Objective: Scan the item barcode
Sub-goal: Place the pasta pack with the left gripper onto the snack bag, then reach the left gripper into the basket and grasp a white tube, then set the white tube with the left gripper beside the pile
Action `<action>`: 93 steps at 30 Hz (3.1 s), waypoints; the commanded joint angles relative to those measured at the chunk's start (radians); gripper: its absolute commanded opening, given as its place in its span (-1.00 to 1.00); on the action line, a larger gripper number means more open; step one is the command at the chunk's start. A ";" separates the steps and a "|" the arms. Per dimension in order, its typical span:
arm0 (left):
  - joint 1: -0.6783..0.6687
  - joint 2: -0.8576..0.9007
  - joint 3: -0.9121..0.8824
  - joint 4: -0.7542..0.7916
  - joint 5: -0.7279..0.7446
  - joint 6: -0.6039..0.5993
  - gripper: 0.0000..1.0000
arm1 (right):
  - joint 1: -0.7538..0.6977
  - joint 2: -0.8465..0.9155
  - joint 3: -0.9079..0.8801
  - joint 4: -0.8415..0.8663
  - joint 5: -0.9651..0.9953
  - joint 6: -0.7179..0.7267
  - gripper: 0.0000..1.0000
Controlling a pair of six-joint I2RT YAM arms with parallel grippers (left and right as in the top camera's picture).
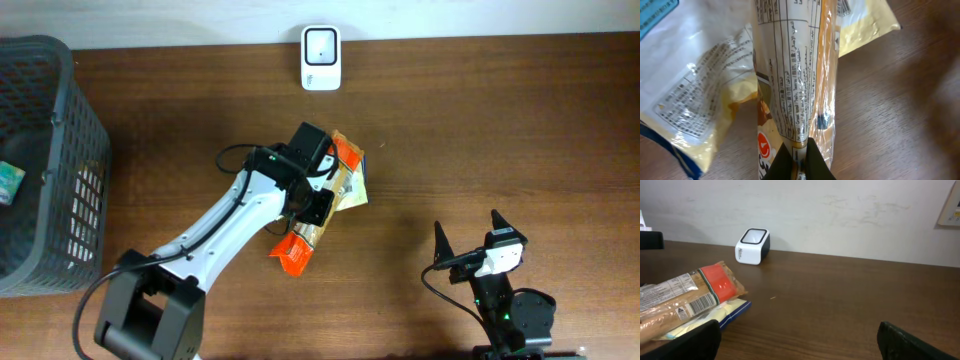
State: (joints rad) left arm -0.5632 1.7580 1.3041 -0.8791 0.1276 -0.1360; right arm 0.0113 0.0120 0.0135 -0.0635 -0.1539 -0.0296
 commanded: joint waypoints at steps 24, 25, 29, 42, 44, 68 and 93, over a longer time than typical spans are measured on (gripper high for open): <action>0.855 -0.116 0.752 -0.246 -0.316 0.058 0.99 | 0.008 -0.006 -0.008 -0.002 0.009 0.005 0.97; 0.908 -0.103 0.752 -0.262 -0.316 0.058 1.00 | 0.008 -0.006 -0.008 -0.002 0.009 0.005 0.97; 1.117 0.002 0.720 -0.352 -0.182 0.061 0.94 | 0.008 -0.006 -0.008 -0.002 0.008 0.005 0.97; 1.223 0.110 0.350 -0.260 -0.164 0.107 0.68 | 0.008 -0.006 -0.008 -0.002 0.009 0.005 0.97; 1.223 0.111 0.280 -0.208 -0.164 0.107 0.67 | 0.008 -0.006 -0.008 -0.002 0.009 0.005 0.97; 1.223 0.281 0.085 0.009 0.034 0.377 -1.00 | 0.008 -0.006 -0.008 -0.002 0.009 0.005 0.97; 0.385 -0.129 -0.069 0.086 0.010 -0.005 -1.00 | 0.008 -0.006 -0.008 -0.002 0.009 0.005 0.97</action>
State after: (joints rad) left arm -0.1204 1.6592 1.3811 -0.9127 0.1555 -0.0093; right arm 0.0113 0.0120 0.0139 -0.0631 -0.1539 -0.0296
